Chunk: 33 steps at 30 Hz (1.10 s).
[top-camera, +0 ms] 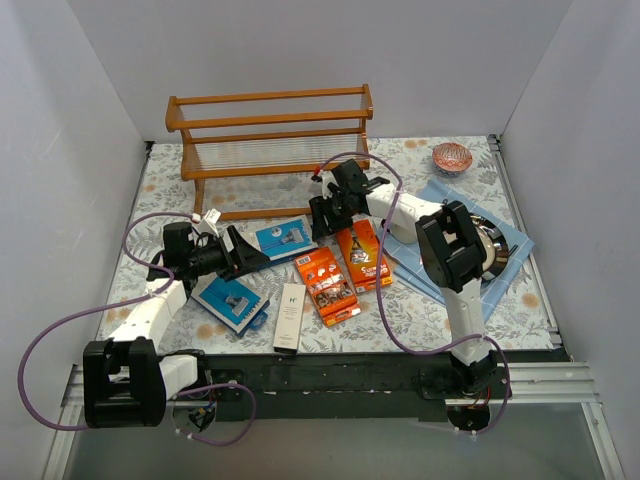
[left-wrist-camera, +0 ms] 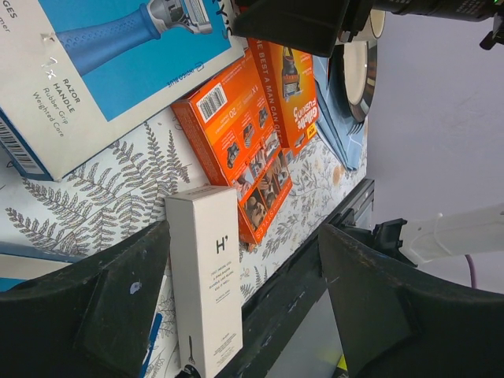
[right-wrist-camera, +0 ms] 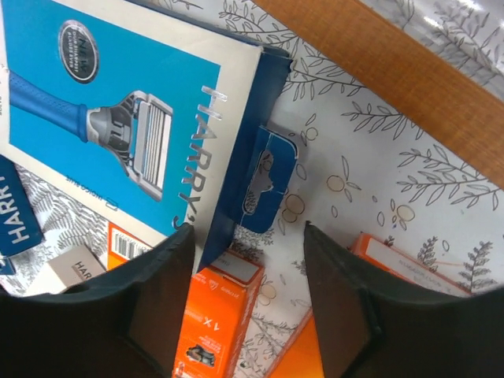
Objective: Place and organize the shaving razors onto the shelf
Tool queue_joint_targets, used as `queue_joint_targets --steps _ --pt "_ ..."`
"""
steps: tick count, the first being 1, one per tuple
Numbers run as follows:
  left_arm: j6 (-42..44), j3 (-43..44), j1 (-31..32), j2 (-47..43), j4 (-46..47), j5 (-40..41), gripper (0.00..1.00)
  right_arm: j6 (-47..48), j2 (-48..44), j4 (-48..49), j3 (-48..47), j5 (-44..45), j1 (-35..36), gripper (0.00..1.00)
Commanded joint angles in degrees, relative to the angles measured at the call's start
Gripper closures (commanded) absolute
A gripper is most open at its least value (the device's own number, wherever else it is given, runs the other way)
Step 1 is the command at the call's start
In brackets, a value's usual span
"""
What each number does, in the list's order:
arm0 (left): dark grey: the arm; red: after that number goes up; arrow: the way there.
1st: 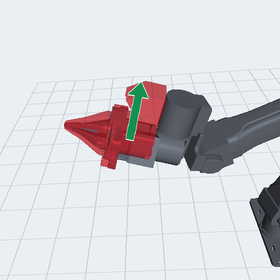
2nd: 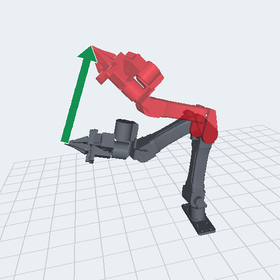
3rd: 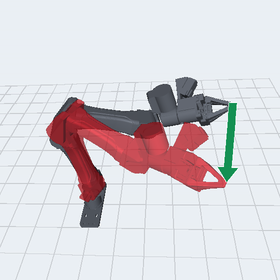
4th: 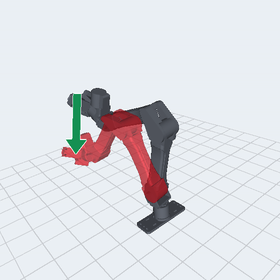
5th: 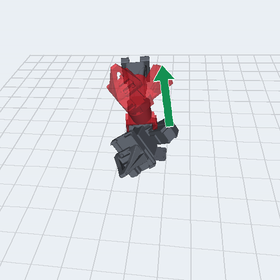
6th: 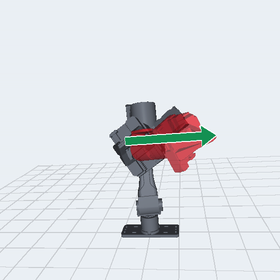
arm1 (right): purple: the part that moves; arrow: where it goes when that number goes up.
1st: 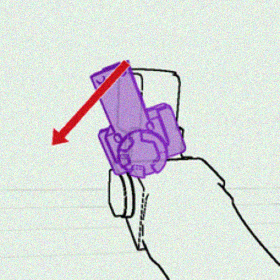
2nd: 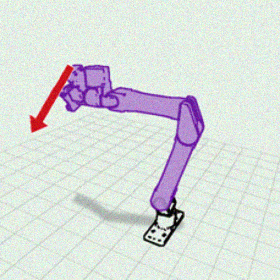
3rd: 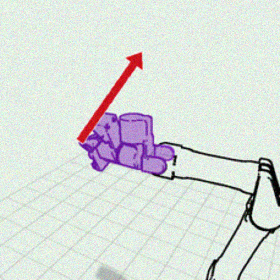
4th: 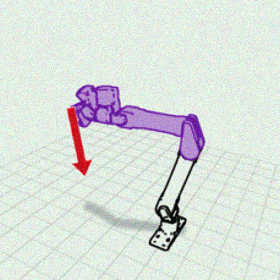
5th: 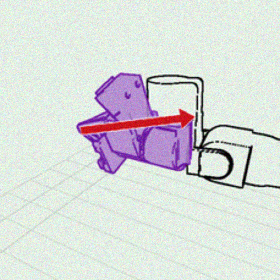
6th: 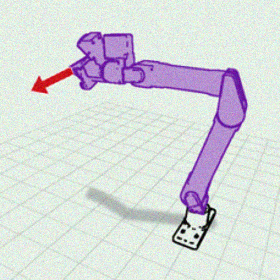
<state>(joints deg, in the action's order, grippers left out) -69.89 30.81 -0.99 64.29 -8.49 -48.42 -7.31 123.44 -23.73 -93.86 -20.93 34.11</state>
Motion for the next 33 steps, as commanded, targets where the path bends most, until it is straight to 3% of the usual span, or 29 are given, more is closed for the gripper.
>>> queue_joint_targets --steps 1,5,9,11,16,21,26,28,32,33 --pt "0.19 -0.04 0.20 0.04 0.75 0.09 0.23 -3.92 2.51 2.01 0.43 -3.06 -0.79 0.33" --pt "-2.00 -1.80 0.20 0.48 2.34 -0.09 0.21 -8.41 2.86 7.54 4.38 -12.17 -2.02 0.34" --pt "-4.29 -3.56 0.20 1.18 5.58 0.17 0.20 -11.76 3.21 14.31 5.80 -22.65 -3.26 0.56" --pt "-6.31 -4.17 0.20 1.71 7.25 0.43 0.20 -12.90 3.21 14.93 5.01 -25.38 -3.43 0.62" --pt "-10.52 -6.37 0.20 1.89 11.74 2.10 0.17 -16.06 -0.20 16.52 6.40 -27.50 -3.35 0.68" --pt "-21.15 -7.51 0.20 3.82 17.00 6.05 0.09 -20.63 -5.39 16.96 11.06 -27.24 -3.43 0.73" --pt "-30.83 -5.77 5.64 9.27 19.83 9.04 0.07 -23.45 -9.26 18.88 14.41 -27.67 -3.52 0.80" --pt "-31.36 -4.27 6.96 10.15 18.69 11.23 0.07 -24.24 -9.53 18.72 14.24 -27.33 -3.52 0.79" --pt "-32.42 -1.90 9.86 11.99 17.63 13.88 0.07 -23.02 -7.52 14.59 10.29 -20.41 -4.14 0.51" --pt "-32.16 -1.63 10.13 12.34 17.63 14.06 0.08 -22.66 -5.42 12.84 9.06 -19.51 -4.57 0.50"
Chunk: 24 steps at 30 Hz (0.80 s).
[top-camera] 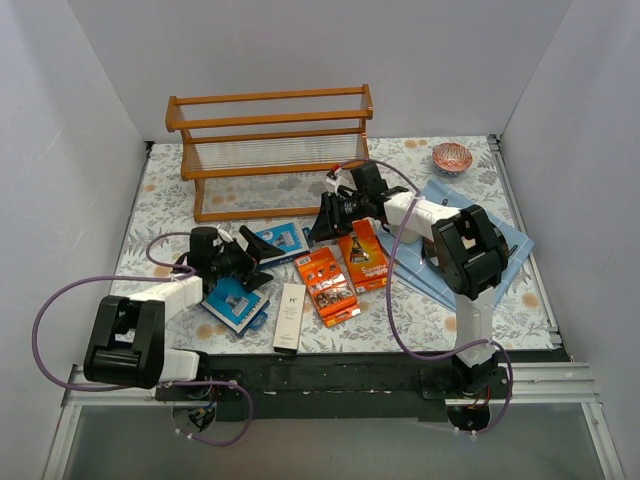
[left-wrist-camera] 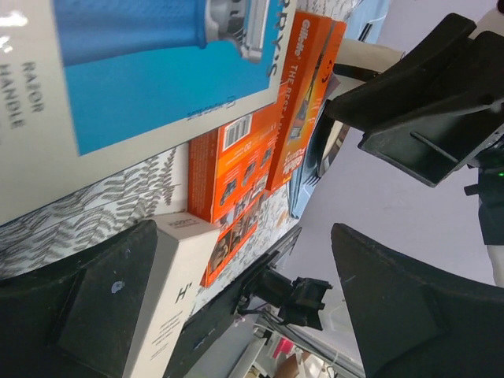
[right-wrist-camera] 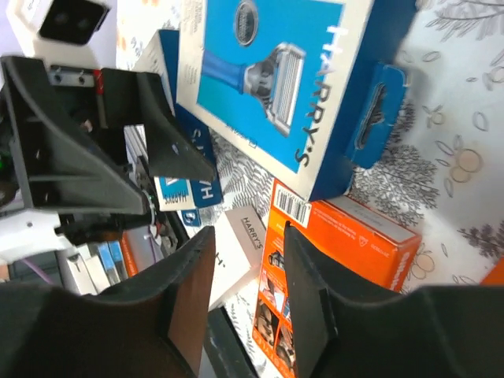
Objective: Place and organize the shaving razors onto the shelf
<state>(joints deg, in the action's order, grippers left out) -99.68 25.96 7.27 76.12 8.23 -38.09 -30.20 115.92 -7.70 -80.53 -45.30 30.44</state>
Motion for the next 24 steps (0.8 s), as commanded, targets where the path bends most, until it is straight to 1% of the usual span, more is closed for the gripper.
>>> queue_joint_targets --steps 1,3,4,7,13,18,24 --pt "-2.36 3.22 1.87 1.22 0.65 3.89 0.09 0.49 3.42 -4.15 -6.89 5.83 -1.08 0.50" --pt "-2.28 3.49 1.87 1.31 -1.36 5.30 0.12 2.06 6.75 -6.95 -9.81 8.81 -1.34 0.51" --pt "-1.40 3.66 1.87 1.05 -2.42 5.82 0.12 2.51 7.73 -7.50 -12.34 9.69 -1.43 0.51" --pt "-0.87 3.49 1.87 0.52 -5.32 7.15 0.15 2.95 10.55 -7.94 -15.34 11.54 -1.43 0.52" --pt "-1.57 2.70 1.87 0.35 -4.89 8.03 0.17 4.35 12.40 -9.43 -17.03 14.80 -0.73 0.52" --pt "-2.54 1.82 1.87 0.88 -3.13 8.29 0.17 3.48 13.28 -6.89 -15.36 12.87 0.50 0.52" --pt "-2.45 0.59 1.87 -1.49 -3.40 9.34 0.17 3.30 15.39 -4.69 -15.27 10.41 2.70 0.55"
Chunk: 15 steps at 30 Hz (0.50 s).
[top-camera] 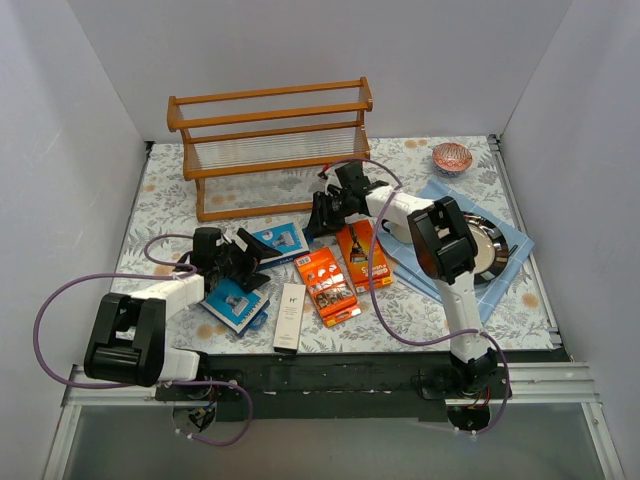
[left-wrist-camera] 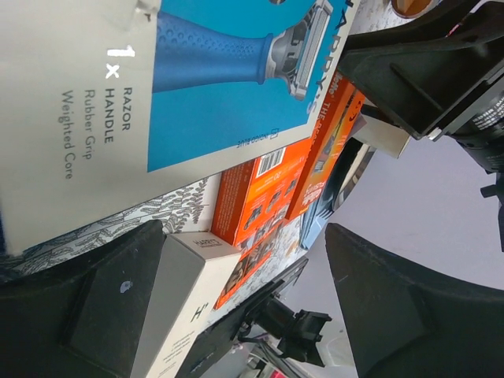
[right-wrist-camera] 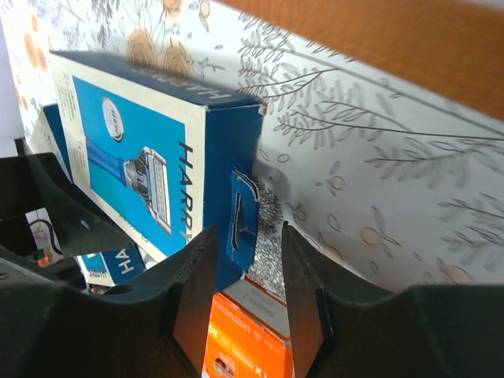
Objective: Place and organize the shaving razors onto the shelf
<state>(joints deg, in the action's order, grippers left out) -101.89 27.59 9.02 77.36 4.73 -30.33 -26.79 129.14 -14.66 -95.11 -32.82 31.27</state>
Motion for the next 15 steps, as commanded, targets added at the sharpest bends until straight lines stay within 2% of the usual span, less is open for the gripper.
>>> queue_joint_targets --steps 1,3,4,6,7,10,11,15 --pt "-0.24 -1.31 0.12 -3.00 0.19 1.93 0.17 -0.11 2.34 2.78 -0.69 -2.86 1.96 0.59" --pt "-0.42 -2.10 0.12 -3.53 0.54 2.29 0.17 0.33 3.13 3.14 -0.95 -2.87 2.31 0.63" --pt "-0.42 -2.37 0.04 -4.06 0.54 2.64 0.16 0.42 3.39 3.40 -0.87 -3.39 2.39 0.71" --pt "-0.59 -2.81 -0.05 -4.59 0.63 3.34 0.13 1.29 3.22 3.84 -0.69 -4.62 2.39 0.79" --pt "-0.59 -2.81 -0.40 -5.02 0.54 4.56 0.11 1.65 2.70 4.02 -0.34 -5.15 2.31 0.88" --pt "-0.68 -2.72 -1.36 -4.68 1.42 5.89 0.04 1.74 -0.81 4.90 2.54 -6.73 2.22 0.99" --pt "-1.12 -2.55 -1.89 -3.63 1.77 6.07 0.02 1.48 -3.26 4.99 3.52 -6.82 2.22 0.99" --pt "-3.23 -1.06 -2.51 -0.64 3.70 4.05 0.02 -1.68 -10.30 5.78 9.93 -7.00 2.31 0.99"
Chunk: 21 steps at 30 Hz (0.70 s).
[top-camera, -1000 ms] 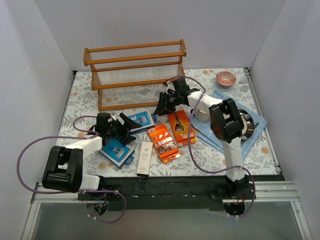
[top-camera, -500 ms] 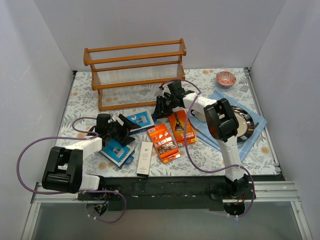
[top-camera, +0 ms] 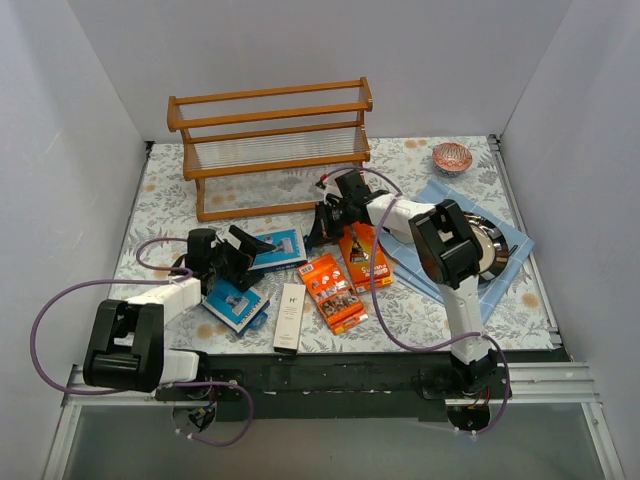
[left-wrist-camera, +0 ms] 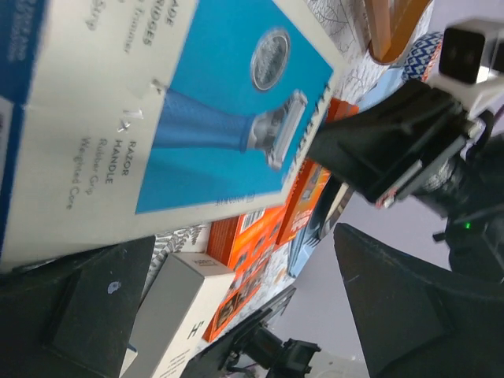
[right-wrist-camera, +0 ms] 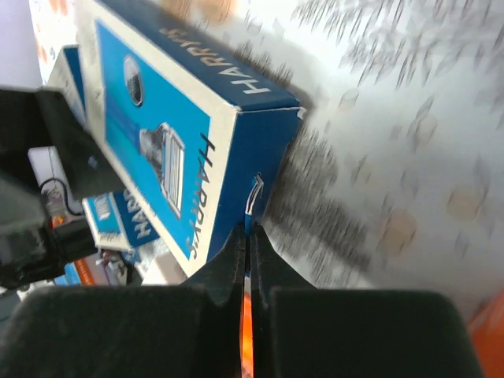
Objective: Place and organize the shaving razors onto the shelf
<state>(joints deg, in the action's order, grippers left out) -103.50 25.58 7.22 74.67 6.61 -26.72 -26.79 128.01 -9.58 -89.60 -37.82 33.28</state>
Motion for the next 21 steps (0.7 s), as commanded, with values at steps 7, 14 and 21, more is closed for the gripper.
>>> queue_joint_targets --steps 7,14,21 --pt "-5.65 2.54 1.56 4.86 4.28 -1.49 0.02 -5.38 -16.03 -0.08 6.02 2.23 0.56 0.99" --pt "-12.07 3.67 3.23 12.68 16.67 -2.73 0.02 -10.30 -16.12 -1.05 6.72 1.00 2.40 0.99" --pt "-15.76 10.96 3.24 18.57 21.86 -3.95 0.02 -10.74 -19.46 -3.68 13.39 0.64 4.34 0.99"
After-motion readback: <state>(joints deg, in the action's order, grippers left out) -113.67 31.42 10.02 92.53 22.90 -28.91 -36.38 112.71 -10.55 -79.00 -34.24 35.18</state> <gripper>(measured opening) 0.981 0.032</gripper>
